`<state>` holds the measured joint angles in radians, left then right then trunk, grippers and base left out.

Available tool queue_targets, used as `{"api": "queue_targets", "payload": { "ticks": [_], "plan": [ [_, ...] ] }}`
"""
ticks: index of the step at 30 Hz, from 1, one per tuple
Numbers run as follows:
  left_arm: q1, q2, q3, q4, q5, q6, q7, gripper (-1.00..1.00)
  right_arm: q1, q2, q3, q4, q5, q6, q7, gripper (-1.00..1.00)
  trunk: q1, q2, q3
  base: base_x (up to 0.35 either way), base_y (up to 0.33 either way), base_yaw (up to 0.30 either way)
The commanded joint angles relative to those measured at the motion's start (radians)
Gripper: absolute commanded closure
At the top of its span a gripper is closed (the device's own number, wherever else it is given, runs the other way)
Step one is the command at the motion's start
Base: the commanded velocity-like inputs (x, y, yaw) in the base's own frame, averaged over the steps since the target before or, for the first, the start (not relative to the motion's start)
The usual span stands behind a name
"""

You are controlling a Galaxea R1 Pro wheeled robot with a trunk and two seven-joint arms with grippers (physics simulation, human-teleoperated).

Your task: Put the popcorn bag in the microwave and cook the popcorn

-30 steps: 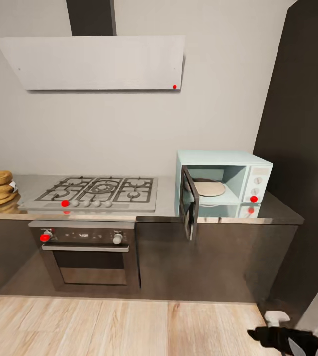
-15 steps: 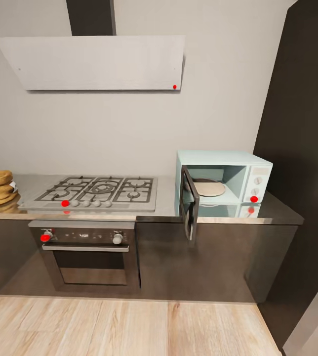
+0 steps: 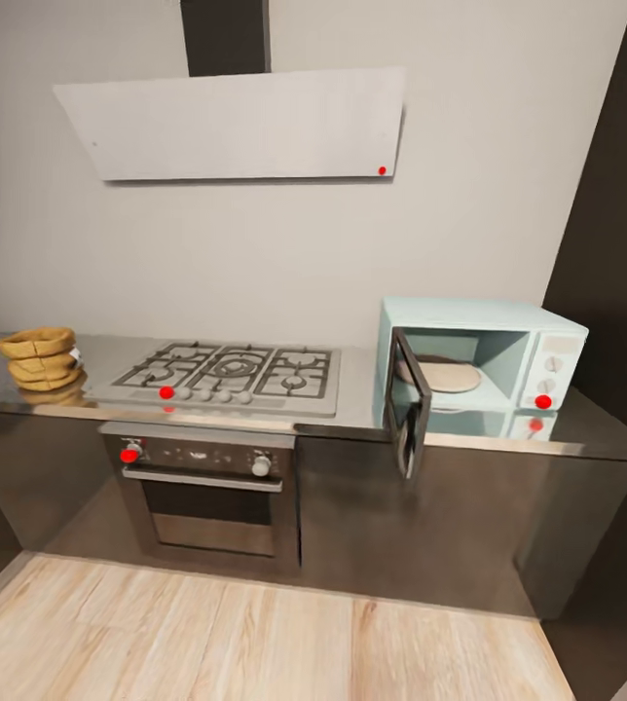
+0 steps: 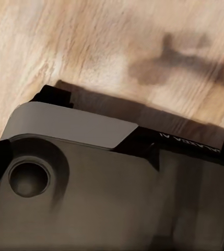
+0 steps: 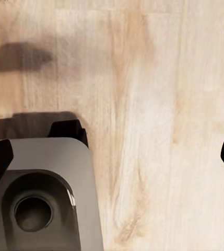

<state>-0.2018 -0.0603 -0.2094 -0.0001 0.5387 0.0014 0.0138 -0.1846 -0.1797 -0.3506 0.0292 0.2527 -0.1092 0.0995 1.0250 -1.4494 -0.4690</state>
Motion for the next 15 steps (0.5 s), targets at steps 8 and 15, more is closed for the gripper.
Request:
{"api": "queue_targets", "payload": {
  "ticks": [8, 15],
  "plan": [
    [-0.001, -0.001, -0.01, 0.0, 0.009, 0.0, 0.002, -1.0, -0.001, 0.055, -0.007, 0.005, 0.08, -0.006, -0.065, -1.0, 0.0, -0.001, -0.001, 0.0, 0.0, 0.267],
    [-0.001, -0.001, -0.008, 0.0, 0.009, 0.0, 0.003, -1.0, -0.001, 0.056, -0.007, 0.005, 0.09, -0.007, -0.072, -1.0, 0.0, -0.001, -0.001, 0.0, 0.0, 0.267]
  ]
}}
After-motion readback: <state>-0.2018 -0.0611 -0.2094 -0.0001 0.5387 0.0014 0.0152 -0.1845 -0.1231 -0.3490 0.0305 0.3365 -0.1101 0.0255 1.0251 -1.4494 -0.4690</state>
